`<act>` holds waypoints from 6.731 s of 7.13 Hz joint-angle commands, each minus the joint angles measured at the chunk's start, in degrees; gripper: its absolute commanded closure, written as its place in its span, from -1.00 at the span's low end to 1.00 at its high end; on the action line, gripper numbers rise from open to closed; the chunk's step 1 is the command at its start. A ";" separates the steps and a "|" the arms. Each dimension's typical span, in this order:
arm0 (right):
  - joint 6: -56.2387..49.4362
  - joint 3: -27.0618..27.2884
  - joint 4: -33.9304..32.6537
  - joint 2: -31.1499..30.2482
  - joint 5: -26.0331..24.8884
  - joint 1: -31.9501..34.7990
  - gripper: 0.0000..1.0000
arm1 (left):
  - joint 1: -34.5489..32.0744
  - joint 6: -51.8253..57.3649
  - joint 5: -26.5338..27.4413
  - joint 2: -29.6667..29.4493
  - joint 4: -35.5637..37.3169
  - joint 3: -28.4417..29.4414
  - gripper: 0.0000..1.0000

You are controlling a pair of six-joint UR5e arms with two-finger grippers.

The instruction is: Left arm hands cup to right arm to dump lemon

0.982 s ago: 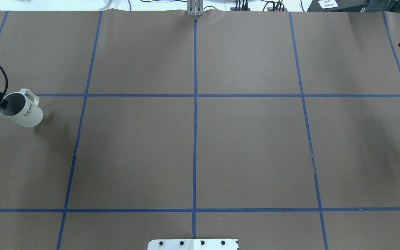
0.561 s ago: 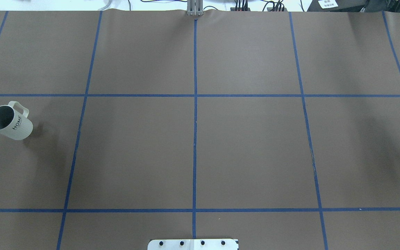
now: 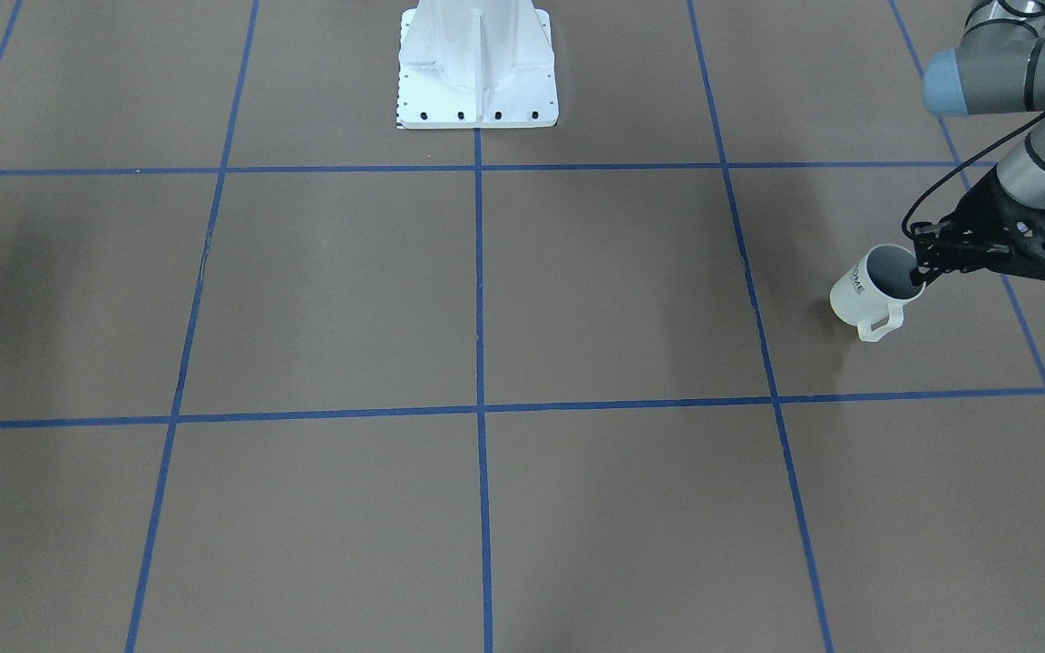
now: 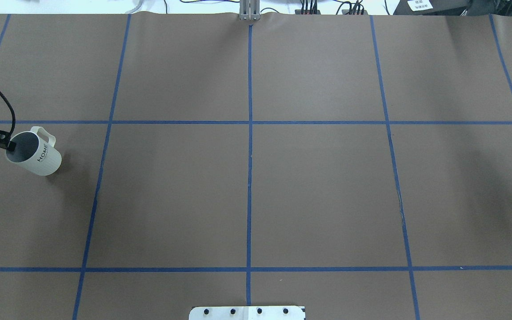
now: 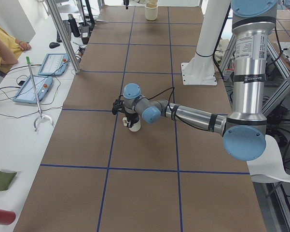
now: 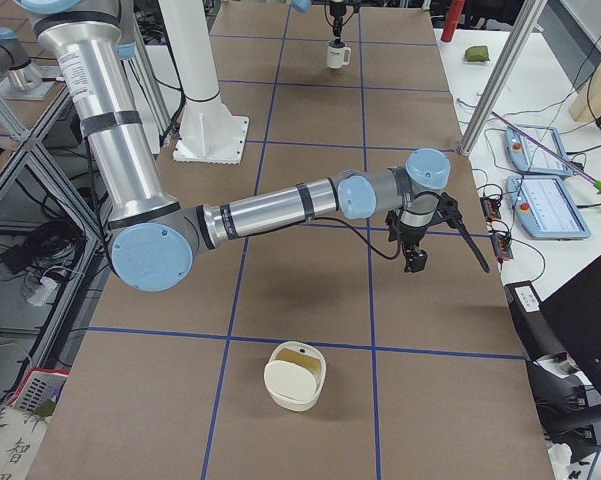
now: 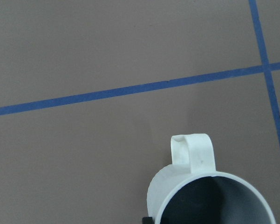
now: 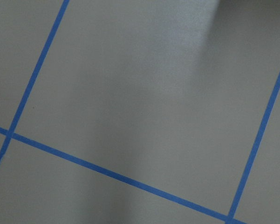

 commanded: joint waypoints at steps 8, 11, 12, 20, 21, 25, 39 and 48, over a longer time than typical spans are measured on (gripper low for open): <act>-1.89 -0.76 2.74 -3.19 -2.96 2.63 -1.00 | -20.71 35.07 -0.91 -0.19 19.18 -0.95 -1.00; -12.17 -0.24 -9.29 -3.01 -3.04 6.32 -1.00 | -31.30 51.29 -3.72 3.03 28.80 0.45 -1.00; -11.66 -0.06 -7.66 -6.76 -3.57 6.24 -1.00 | -31.32 50.70 -3.46 3.41 29.07 1.15 -1.00; -11.04 1.69 -2.16 -12.69 -1.48 6.33 -1.00 | -31.49 42.70 -7.94 4.11 27.05 2.12 -1.00; -11.04 2.92 -2.63 -13.30 -1.55 6.33 -1.00 | -31.49 42.61 -7.77 4.47 27.23 1.95 -1.00; -11.04 2.84 -2.02 -14.53 -1.64 6.33 -1.00 | -31.49 42.79 -6.63 5.96 27.23 1.78 -1.00; -11.04 2.23 -2.02 -14.45 -1.73 6.24 -1.00 | -31.32 42.88 -6.71 5.61 27.05 1.25 -1.00; -11.04 2.23 -1.32 -14.36 -1.73 6.15 -1.00 | -31.32 42.79 -6.71 5.17 27.05 1.16 -1.00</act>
